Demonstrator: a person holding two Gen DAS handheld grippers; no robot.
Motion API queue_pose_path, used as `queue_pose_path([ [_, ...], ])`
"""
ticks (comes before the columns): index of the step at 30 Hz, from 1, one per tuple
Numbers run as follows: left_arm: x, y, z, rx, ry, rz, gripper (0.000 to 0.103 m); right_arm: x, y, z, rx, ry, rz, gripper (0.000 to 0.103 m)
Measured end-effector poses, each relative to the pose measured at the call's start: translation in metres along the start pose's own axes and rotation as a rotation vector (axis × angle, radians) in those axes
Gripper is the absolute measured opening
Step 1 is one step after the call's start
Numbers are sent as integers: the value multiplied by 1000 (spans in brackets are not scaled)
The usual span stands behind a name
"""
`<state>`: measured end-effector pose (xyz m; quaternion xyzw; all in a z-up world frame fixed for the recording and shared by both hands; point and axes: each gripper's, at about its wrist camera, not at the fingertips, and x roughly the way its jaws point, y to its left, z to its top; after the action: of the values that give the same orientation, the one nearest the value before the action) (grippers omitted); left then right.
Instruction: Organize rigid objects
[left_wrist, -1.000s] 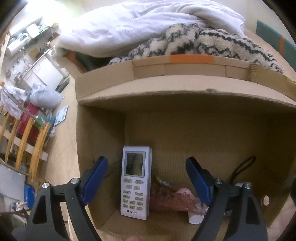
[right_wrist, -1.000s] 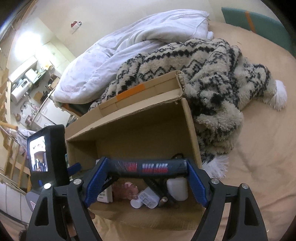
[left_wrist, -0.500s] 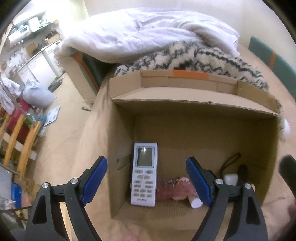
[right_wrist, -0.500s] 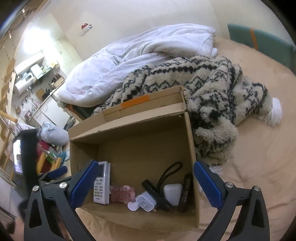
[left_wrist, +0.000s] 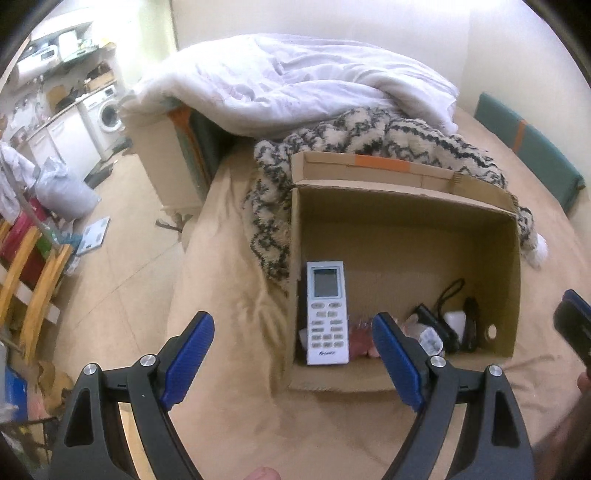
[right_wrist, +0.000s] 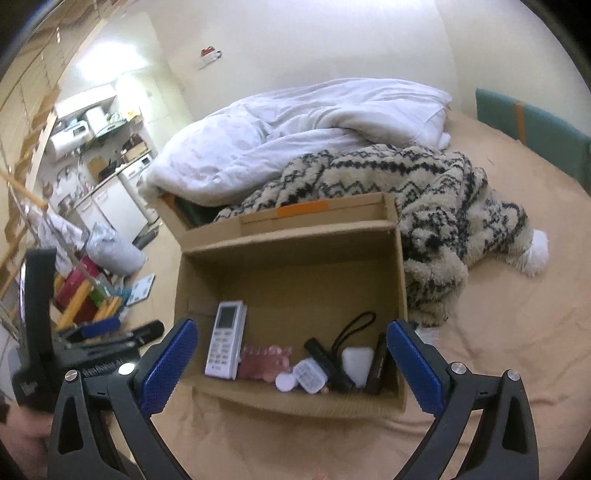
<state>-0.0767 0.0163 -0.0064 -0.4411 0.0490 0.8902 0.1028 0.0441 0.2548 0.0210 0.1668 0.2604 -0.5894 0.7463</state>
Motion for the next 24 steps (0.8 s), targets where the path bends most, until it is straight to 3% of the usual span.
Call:
queue_pose_path([
  [5, -27, 7, -10, 57, -85, -2, 86, -18, 12, -10, -22, -31, -23, 103],
  [12, -69, 9, -33, 62, -257, 6, 86, -48, 18, -17, -55, -135, -67, 103],
  [16, -73, 15, -39, 2, -271, -31, 86, -54, 16, -28, -64, -183, -92, 103],
  [21, -66, 17, -37, -6, -267, 18, 86, -43, 19, -33, -101, -154, -88, 103],
  [24, -57, 19, -35, -31, -227, -18, 86, -35, 21, -34, -90, -132, -63, 103],
])
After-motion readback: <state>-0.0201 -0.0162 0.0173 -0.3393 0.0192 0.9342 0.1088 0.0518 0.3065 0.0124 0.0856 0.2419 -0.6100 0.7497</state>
